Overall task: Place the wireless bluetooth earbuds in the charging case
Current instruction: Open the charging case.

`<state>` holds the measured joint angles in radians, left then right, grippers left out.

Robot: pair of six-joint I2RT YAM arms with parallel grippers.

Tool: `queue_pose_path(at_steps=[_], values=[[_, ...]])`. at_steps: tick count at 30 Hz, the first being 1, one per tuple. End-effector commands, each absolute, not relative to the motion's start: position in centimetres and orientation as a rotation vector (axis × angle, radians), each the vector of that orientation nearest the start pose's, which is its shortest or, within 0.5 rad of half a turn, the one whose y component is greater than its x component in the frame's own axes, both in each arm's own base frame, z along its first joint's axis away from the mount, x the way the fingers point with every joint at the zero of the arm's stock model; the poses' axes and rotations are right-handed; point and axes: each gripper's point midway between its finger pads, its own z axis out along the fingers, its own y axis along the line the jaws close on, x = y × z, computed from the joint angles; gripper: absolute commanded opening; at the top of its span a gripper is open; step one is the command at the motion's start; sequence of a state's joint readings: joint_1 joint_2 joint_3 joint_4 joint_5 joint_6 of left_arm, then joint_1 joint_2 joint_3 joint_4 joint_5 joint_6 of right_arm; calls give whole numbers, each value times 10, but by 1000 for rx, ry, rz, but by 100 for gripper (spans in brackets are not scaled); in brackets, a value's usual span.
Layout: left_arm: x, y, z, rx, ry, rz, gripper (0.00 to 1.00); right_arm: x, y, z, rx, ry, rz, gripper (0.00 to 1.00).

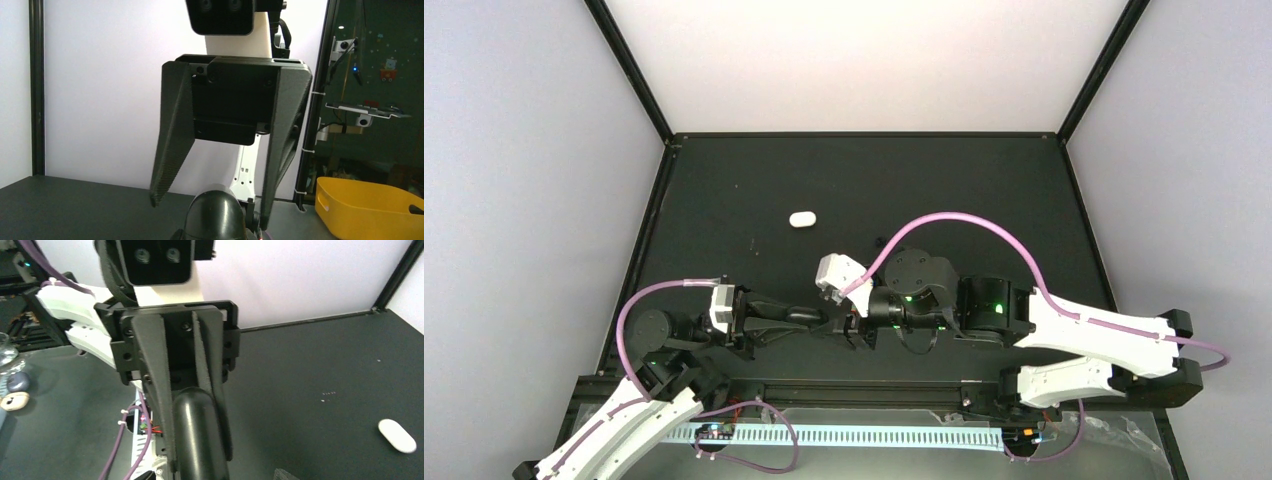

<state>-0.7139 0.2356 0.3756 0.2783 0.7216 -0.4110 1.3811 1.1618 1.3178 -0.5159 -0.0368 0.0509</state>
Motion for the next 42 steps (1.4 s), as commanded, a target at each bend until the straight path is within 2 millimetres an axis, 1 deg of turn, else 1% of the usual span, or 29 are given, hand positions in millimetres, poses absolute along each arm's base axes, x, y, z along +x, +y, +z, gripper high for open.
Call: queue_pose_path(at_steps=[1, 5, 8, 14, 28, 33, 37, 42], values=[[51, -200, 373, 906, 981, -1353, 2, 83, 369, 376, -1208, 1628, 876, 60], [46, -200, 372, 943, 958, -1351, 2, 98, 364, 379, -1130, 1646, 811, 58], [45, -201, 371, 951, 953, -1347, 2, 105, 361, 384, -1086, 1650, 788, 58], [47, -202, 366, 955, 964, -1334, 2, 106, 355, 397, -1042, 1625, 811, 58], [50, -203, 361, 945, 985, -1339, 2, 108, 352, 398, -1007, 1634, 817, 58], [57, -203, 358, 884, 1022, -1379, 2, 106, 352, 397, -1009, 1638, 830, 58], [63, -200, 356, 785, 1024, -1460, 2, 105, 354, 391, -1025, 1654, 829, 58], [73, -192, 354, 659, 1040, -1482, 2, 105, 354, 388, -1027, 1663, 826, 58]])
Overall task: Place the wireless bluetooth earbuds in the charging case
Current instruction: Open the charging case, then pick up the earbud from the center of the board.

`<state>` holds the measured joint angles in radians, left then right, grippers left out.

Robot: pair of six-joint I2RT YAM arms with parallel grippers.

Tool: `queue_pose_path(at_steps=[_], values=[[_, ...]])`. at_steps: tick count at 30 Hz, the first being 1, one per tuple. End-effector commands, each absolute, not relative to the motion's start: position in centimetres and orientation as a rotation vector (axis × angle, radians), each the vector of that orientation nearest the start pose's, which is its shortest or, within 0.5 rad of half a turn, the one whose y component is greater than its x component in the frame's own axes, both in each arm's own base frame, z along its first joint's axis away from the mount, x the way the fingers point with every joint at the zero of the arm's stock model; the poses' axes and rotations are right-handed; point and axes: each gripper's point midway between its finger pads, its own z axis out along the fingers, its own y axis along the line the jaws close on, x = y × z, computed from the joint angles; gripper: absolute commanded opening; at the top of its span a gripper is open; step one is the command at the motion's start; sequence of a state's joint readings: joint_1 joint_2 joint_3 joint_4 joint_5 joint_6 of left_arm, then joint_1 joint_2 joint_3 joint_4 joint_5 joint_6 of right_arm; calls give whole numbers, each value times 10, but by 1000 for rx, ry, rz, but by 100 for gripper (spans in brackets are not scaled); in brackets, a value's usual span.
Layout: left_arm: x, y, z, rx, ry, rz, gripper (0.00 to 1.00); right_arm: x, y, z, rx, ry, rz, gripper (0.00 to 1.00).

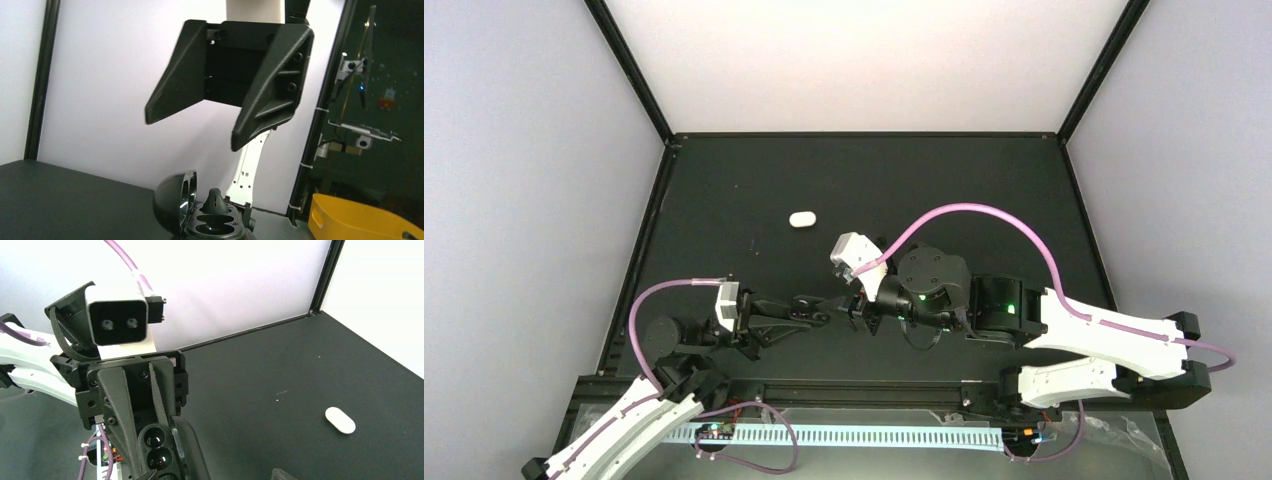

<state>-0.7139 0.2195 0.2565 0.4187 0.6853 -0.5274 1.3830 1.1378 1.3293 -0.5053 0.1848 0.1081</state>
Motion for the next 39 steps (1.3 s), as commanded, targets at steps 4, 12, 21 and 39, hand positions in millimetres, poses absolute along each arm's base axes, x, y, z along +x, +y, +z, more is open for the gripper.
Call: queue_pose_path(at_steps=[4, 12, 21, 39], values=[[76, -187, 354, 607, 1050, -1486, 1, 105, 355, 384, -1037, 1673, 821, 58], [83, -186, 346, 565, 1097, -1473, 2, 115, 347, 393, -942, 1677, 876, 59], [87, -188, 336, 566, 1139, -1450, 2, 246, 294, 331, -381, 1884, 896, 58], [87, -185, 328, 607, 1191, -1340, 1, 388, 270, 114, -31, 2288, 600, 53]])
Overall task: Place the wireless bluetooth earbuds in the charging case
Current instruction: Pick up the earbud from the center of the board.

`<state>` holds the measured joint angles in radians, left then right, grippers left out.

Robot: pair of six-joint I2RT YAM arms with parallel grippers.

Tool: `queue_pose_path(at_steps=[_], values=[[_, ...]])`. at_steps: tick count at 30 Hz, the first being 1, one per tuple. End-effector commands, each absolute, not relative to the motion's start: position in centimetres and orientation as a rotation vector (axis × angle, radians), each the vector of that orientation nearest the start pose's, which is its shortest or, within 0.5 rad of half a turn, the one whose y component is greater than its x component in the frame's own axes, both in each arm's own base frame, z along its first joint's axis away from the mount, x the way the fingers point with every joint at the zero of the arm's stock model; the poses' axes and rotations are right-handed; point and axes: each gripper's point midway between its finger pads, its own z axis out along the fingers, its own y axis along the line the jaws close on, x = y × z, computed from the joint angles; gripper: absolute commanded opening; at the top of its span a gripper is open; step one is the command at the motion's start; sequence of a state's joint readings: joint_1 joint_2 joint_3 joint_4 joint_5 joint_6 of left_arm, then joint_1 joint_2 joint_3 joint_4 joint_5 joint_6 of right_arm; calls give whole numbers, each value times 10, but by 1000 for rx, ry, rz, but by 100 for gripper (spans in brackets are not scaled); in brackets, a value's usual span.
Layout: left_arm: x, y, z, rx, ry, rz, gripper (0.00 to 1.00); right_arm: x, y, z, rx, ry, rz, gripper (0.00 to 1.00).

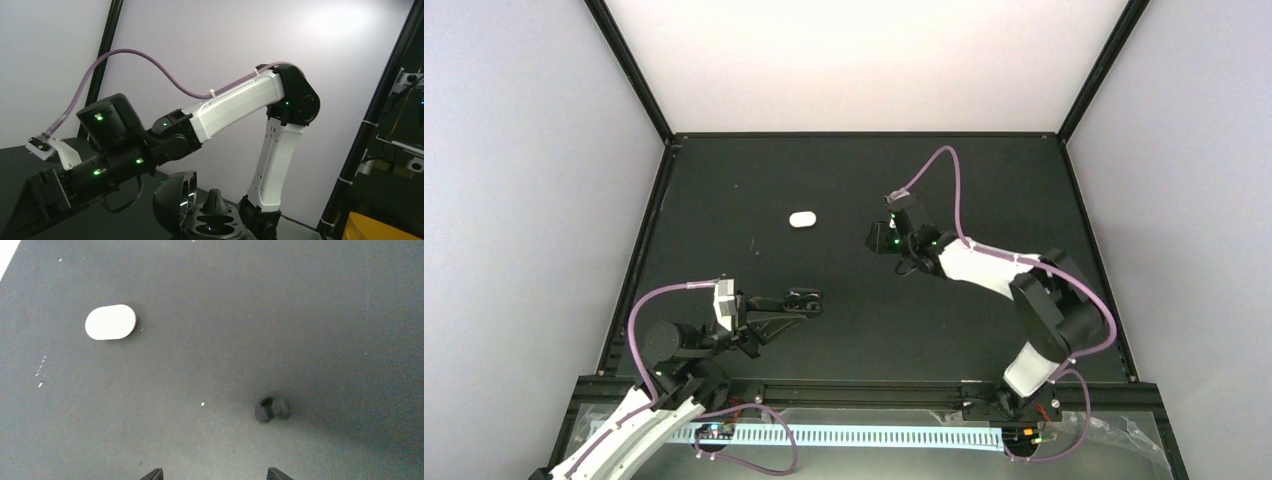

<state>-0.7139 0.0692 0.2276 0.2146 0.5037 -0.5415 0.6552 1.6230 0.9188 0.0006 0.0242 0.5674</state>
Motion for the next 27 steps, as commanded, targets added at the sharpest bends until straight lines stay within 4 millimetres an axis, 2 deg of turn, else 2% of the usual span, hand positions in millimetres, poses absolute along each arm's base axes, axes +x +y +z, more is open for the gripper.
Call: queue_pose_path(at_steps=[1, 6, 15, 21, 27], values=[[87, -184, 328, 609, 1189, -1335, 2, 393, 266, 106, -24, 2306, 585, 53], [87, -182, 325, 614, 1192, -1310, 2, 413, 252, 76, 2, 2378, 540, 53], [88, -185, 322, 630, 1200, -1297, 2, 429, 256, 53, -29, 2444, 524, 46], [89, -185, 320, 628, 1205, -1297, 2, 430, 260, 40, -57, 2477, 555, 45], [90, -185, 319, 627, 1208, -1294, 2, 420, 263, 27, -54, 2510, 601, 45]])
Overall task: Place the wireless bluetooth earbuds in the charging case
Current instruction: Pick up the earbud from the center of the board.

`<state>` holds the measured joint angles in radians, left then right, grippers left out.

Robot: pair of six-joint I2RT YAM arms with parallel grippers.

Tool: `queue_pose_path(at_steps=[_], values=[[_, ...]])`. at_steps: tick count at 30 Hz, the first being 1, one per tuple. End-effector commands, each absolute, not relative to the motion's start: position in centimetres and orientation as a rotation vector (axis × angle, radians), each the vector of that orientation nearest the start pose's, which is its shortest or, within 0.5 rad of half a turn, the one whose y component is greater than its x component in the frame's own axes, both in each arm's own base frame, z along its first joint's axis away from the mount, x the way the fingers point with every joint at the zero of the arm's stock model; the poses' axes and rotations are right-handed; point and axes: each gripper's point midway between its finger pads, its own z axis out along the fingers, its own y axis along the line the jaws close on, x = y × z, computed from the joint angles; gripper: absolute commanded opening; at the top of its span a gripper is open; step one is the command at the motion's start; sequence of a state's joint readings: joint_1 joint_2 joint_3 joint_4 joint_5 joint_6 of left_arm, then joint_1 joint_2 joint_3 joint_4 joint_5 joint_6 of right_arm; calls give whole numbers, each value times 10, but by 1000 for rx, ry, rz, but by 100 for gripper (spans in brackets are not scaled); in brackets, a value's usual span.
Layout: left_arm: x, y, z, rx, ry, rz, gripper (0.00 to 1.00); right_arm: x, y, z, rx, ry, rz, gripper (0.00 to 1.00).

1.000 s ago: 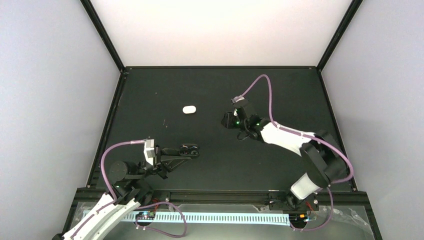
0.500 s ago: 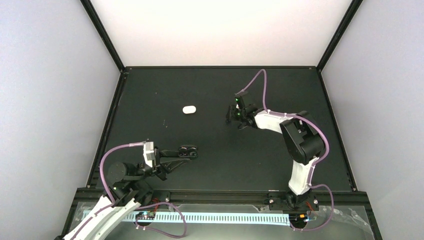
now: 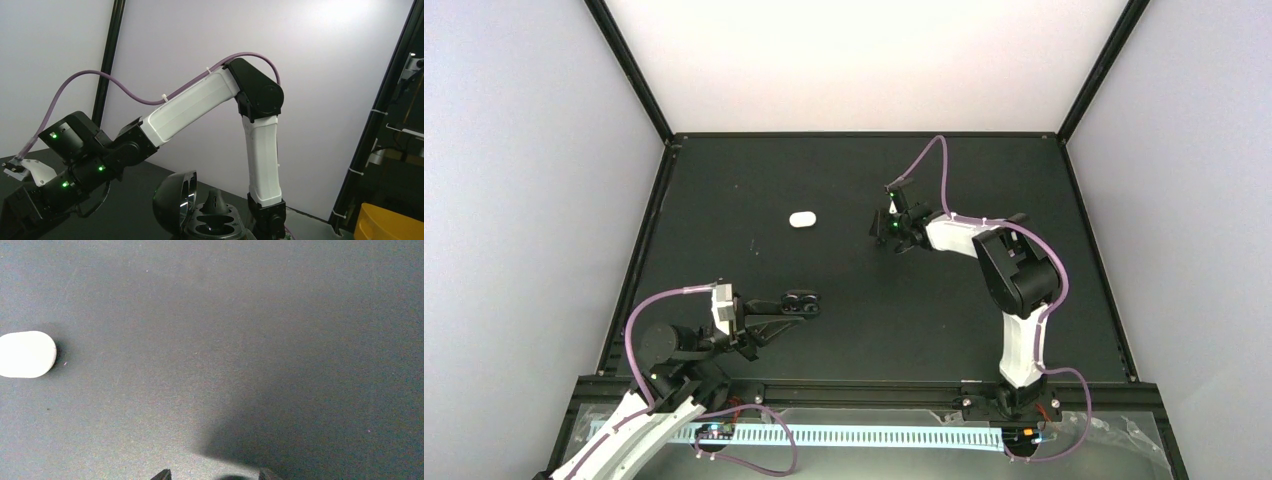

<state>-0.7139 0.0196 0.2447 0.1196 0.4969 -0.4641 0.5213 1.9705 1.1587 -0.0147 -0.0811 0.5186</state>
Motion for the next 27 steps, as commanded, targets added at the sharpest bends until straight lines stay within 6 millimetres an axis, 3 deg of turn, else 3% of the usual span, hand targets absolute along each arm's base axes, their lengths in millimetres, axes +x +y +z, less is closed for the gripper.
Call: queue_pose_path(at_steps=[1, 18, 27], values=[[90, -185, 318, 629, 1209, -1292, 2, 418, 263, 25, -54, 2514, 608, 45], [91, -189, 313, 638, 1207, -1303, 1, 377, 264, 27, -29, 2524, 695, 44], [91, -189, 313, 640, 1209, -1303, 2, 373, 264, 36, -39, 2506, 688, 44]])
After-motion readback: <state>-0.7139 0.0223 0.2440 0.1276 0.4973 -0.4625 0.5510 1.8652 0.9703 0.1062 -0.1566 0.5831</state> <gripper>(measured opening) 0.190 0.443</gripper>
